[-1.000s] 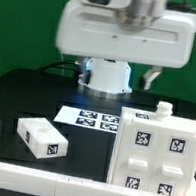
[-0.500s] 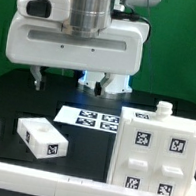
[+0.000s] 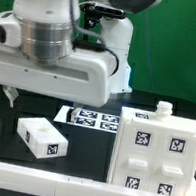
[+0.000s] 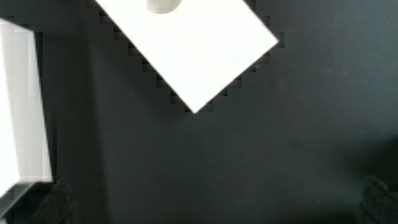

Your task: Assemble cabinet

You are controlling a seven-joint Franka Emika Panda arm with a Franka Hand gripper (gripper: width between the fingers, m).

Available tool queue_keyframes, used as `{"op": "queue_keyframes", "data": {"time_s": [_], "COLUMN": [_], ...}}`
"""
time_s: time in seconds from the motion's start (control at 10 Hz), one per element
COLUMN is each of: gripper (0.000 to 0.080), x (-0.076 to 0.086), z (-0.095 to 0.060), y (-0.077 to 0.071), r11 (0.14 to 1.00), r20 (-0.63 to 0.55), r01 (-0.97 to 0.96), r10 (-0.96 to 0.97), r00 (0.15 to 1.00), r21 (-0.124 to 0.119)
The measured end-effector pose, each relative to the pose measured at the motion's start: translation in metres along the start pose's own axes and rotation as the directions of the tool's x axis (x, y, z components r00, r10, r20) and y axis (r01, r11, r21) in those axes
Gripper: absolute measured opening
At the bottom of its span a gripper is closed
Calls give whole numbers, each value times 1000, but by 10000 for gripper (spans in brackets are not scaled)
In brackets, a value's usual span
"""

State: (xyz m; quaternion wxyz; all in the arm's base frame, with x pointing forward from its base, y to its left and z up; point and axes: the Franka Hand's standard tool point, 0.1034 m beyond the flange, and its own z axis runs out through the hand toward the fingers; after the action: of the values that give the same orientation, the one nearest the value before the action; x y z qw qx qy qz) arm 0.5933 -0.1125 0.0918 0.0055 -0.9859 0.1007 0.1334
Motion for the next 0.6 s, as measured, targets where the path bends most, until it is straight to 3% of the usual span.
{"op": "queue_keyframes", "data": {"time_s": [0.2, 0.4, 0.6], "gripper": [797, 797, 797], "x": [0, -1, -1], "z": [-1, 1, 5], "y": [-4, -3, -13], "r11": [992, 995, 995], "r20": [-2, 2, 10], "r01": [-129, -101, 71], "r10": [129, 101, -70], "r00": [992, 995, 997], "r21": [-1, -8, -73]}}
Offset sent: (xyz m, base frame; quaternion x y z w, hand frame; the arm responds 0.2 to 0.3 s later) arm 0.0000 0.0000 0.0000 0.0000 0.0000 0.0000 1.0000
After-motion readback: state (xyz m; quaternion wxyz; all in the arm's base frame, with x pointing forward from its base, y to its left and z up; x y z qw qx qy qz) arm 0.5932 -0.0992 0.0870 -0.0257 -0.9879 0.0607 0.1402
